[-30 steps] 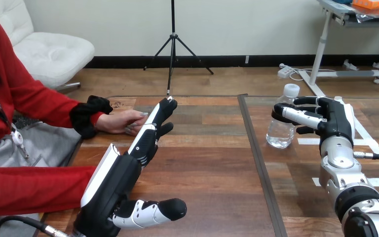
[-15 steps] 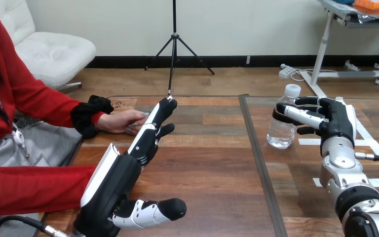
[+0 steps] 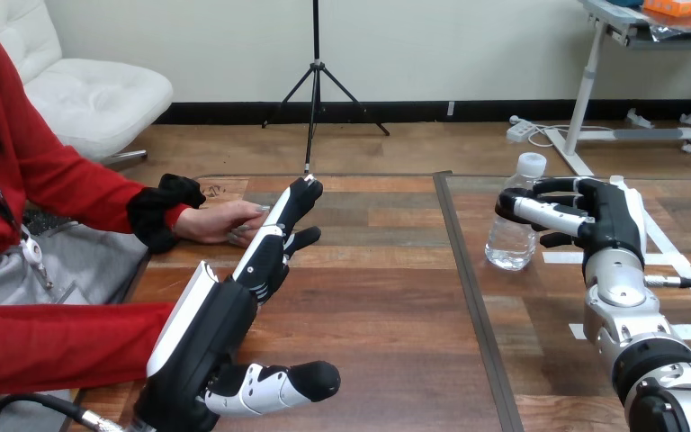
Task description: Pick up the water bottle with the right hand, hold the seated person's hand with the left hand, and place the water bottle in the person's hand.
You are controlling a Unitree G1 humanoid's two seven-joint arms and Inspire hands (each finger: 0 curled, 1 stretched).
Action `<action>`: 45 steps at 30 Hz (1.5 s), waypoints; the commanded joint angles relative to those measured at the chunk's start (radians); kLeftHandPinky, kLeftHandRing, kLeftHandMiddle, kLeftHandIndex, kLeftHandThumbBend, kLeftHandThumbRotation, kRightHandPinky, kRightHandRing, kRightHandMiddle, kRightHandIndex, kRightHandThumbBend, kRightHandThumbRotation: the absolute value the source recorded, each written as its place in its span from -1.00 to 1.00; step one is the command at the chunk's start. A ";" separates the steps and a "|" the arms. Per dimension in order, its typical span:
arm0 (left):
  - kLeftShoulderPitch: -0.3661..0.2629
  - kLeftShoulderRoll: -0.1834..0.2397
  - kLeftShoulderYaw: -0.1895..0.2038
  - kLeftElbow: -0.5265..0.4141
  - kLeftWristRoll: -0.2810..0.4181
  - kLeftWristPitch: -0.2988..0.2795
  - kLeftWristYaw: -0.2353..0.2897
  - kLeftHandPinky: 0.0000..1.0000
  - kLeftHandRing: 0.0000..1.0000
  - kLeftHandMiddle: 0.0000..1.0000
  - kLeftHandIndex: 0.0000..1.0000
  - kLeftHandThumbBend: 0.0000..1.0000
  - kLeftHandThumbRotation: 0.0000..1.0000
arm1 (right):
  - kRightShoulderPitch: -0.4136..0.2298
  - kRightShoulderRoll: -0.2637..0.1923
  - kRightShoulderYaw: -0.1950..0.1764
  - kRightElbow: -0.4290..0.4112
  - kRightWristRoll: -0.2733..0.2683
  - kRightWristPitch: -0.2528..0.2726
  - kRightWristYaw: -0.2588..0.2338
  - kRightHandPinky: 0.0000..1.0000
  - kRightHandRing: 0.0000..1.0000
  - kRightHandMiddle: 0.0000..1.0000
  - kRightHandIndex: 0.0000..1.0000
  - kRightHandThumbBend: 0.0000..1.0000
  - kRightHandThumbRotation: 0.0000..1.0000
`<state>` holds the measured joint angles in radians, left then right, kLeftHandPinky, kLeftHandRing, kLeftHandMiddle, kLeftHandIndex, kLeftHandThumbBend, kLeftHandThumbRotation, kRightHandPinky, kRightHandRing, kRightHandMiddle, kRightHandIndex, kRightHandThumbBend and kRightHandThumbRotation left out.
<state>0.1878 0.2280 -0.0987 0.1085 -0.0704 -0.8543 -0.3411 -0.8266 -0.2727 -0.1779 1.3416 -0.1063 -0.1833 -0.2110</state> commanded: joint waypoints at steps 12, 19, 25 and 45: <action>-0.078 0.002 0.006 -0.008 -0.022 -0.006 -0.012 0.85 1.00 1.00 1.00 1.00 0.45 | -0.067 -0.013 0.101 -0.095 -0.075 -0.014 0.008 -0.11 0.06 0.13 0.08 0.81 -1.00; -0.097 -0.001 0.010 0.013 -0.015 -0.016 -0.014 0.85 1.00 1.00 1.00 1.00 0.45 | -0.040 -0.021 0.163 -0.159 -0.131 -0.001 -0.002 -0.14 0.03 0.10 0.10 0.82 -1.00; -0.115 0.000 0.013 0.033 -0.006 -0.025 -0.015 0.86 1.00 1.00 1.00 1.00 0.47 | 0.015 -0.019 0.187 -0.299 -0.150 0.039 0.015 -0.28 -0.07 0.05 0.09 0.82 -1.00; -0.153 0.007 0.025 0.080 -0.017 -0.020 -0.021 0.86 1.00 1.00 1.00 1.00 0.50 | 0.338 -0.116 0.283 -1.144 -0.324 0.440 0.297 -0.60 -0.38 -0.12 0.08 0.75 -0.99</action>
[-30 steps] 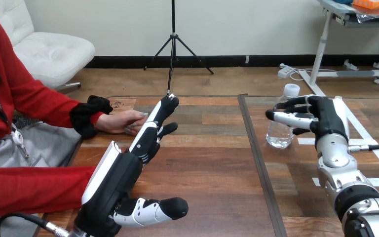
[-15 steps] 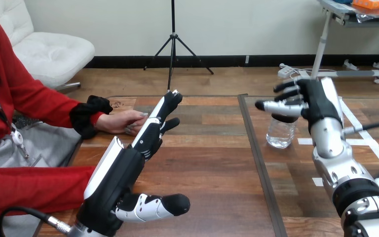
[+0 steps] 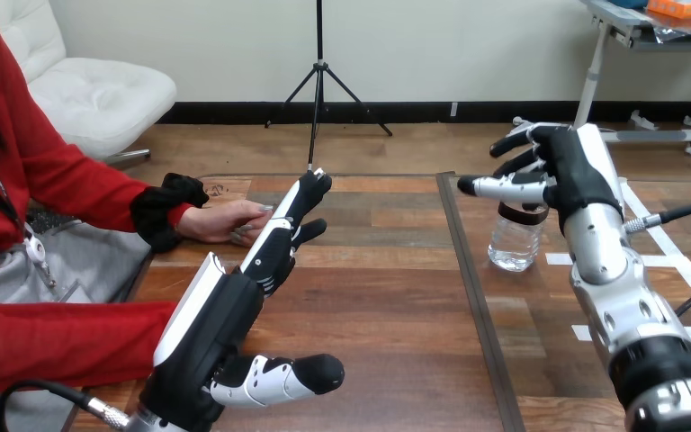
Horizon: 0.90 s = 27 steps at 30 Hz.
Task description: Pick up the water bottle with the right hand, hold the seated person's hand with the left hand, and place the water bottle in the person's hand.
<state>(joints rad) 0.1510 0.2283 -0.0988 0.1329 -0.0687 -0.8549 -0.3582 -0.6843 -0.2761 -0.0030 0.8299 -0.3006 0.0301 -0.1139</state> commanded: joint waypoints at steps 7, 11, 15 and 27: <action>-0.123 0.009 0.023 0.061 -0.039 0.002 -0.014 0.88 1.00 1.00 1.00 1.00 0.48 | 0.278 -0.152 0.118 -0.862 -0.195 0.322 0.326 -0.61 -0.39 -0.14 0.03 0.77 -1.00; -0.129 0.010 0.025 0.066 -0.032 0.001 -0.012 0.89 1.00 1.00 1.00 1.00 0.47 | 0.342 -0.196 0.113 -0.995 -0.246 0.296 0.390 -0.59 -0.38 -0.14 0.01 0.78 -1.00; -0.134 0.011 0.026 0.071 -0.034 0.001 -0.014 0.89 1.00 1.00 1.00 1.00 0.47 | 0.394 -0.212 0.092 -1.110 -0.279 0.298 0.435 -0.58 -0.40 -0.18 -0.03 0.83 -1.00; -0.150 0.008 0.022 0.078 -0.037 0.014 -0.017 0.92 1.00 1.00 1.00 1.00 0.48 | 0.472 -0.158 0.000 -1.299 -0.296 0.287 0.420 -0.64 -0.45 -0.26 -0.12 0.85 -0.98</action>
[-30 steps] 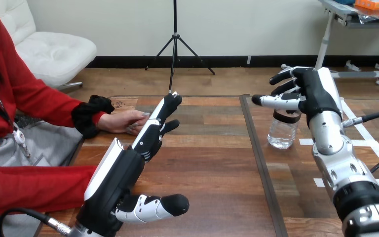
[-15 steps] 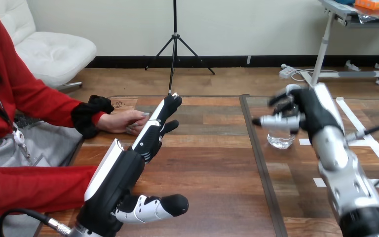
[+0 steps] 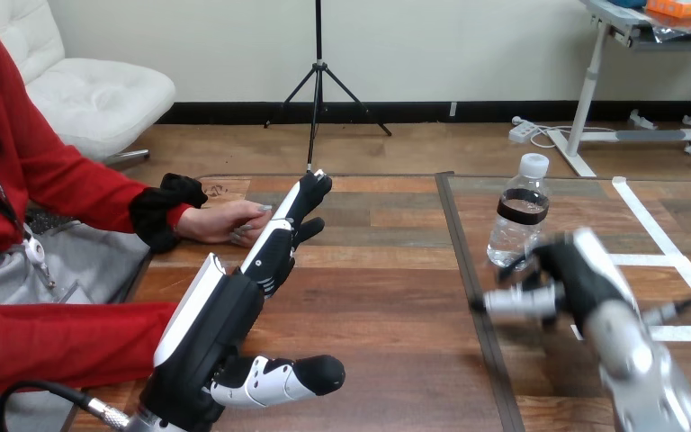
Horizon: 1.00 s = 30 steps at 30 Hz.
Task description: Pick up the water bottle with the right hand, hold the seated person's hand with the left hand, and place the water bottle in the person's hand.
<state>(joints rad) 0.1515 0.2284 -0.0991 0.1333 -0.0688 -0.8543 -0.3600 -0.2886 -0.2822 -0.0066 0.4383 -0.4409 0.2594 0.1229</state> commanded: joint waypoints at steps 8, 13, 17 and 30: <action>-0.155 -0.007 0.013 0.079 -0.030 0.014 -0.011 0.93 1.00 1.00 1.00 1.00 0.48 | 0.034 -0.131 -0.025 -0.821 -0.151 -0.017 0.075 -0.48 -0.31 -0.12 -0.04 0.82 -0.85; -0.158 -0.011 0.010 0.081 -0.021 0.005 -0.007 0.93 1.00 1.00 1.00 1.00 0.49 | 0.003 -0.125 -0.032 -0.772 -0.161 -0.043 0.024 -0.37 -0.18 -0.01 0.04 0.81 -0.78; -0.154 -0.013 0.005 0.077 -0.027 0.011 -0.012 0.93 1.00 1.00 1.00 1.00 0.49 | -0.022 -0.118 -0.038 -0.722 -0.164 -0.086 -0.035 -0.31 -0.12 0.03 0.07 0.79 -0.76; -0.149 -0.023 0.004 0.082 -0.016 0.001 -0.005 0.94 1.00 1.00 1.00 1.00 0.49 | -0.090 -0.122 -0.039 -0.599 -0.212 -0.148 -0.144 -0.14 0.05 0.16 0.17 0.72 -0.52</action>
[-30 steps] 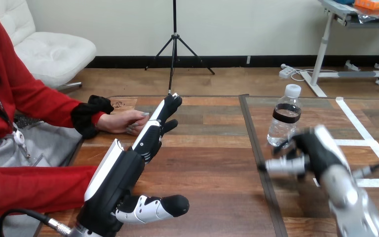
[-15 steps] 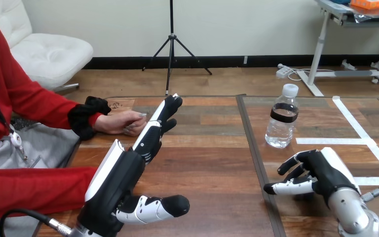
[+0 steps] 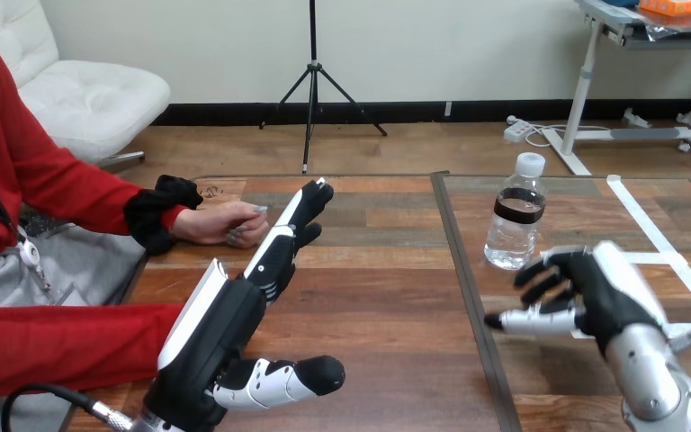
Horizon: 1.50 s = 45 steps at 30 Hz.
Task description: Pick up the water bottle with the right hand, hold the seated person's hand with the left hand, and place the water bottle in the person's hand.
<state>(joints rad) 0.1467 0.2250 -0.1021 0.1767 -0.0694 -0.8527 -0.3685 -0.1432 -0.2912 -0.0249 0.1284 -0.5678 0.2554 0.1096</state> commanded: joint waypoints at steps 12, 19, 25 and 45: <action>-0.146 -0.024 0.007 0.050 -0.019 -0.007 0.001 0.94 1.00 1.00 1.00 1.00 0.49 | -0.276 -0.129 -0.018 -0.231 -0.108 -0.174 -0.184 -0.13 0.03 0.15 0.22 0.70 -0.37; -0.142 -0.026 0.010 0.053 -0.018 -0.005 0.003 0.97 1.00 1.00 1.00 1.00 0.49 | -0.291 -0.132 -0.020 -0.213 -0.094 -0.186 -0.204 -0.07 0.09 0.21 0.29 0.73 -0.34; -0.148 -0.026 0.017 0.069 0.008 -0.029 0.016 0.97 1.00 1.00 1.00 1.00 0.52 | -0.302 -0.143 -0.017 -0.205 -0.082 -0.193 -0.205 -0.02 0.16 0.29 0.37 0.75 -0.34; -0.146 -0.033 0.007 0.070 -0.008 -0.020 0.008 0.96 1.00 1.00 1.00 1.00 0.49 | -0.411 -0.184 -0.009 -0.029 -0.004 -0.300 -0.208 0.19 0.43 0.51 0.60 0.88 -0.27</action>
<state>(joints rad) 0.0474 0.2021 -0.1008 0.2410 -0.0691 -0.8548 -0.3661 -0.4791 -0.4438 -0.0372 0.0270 -0.5953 -0.0263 -0.1020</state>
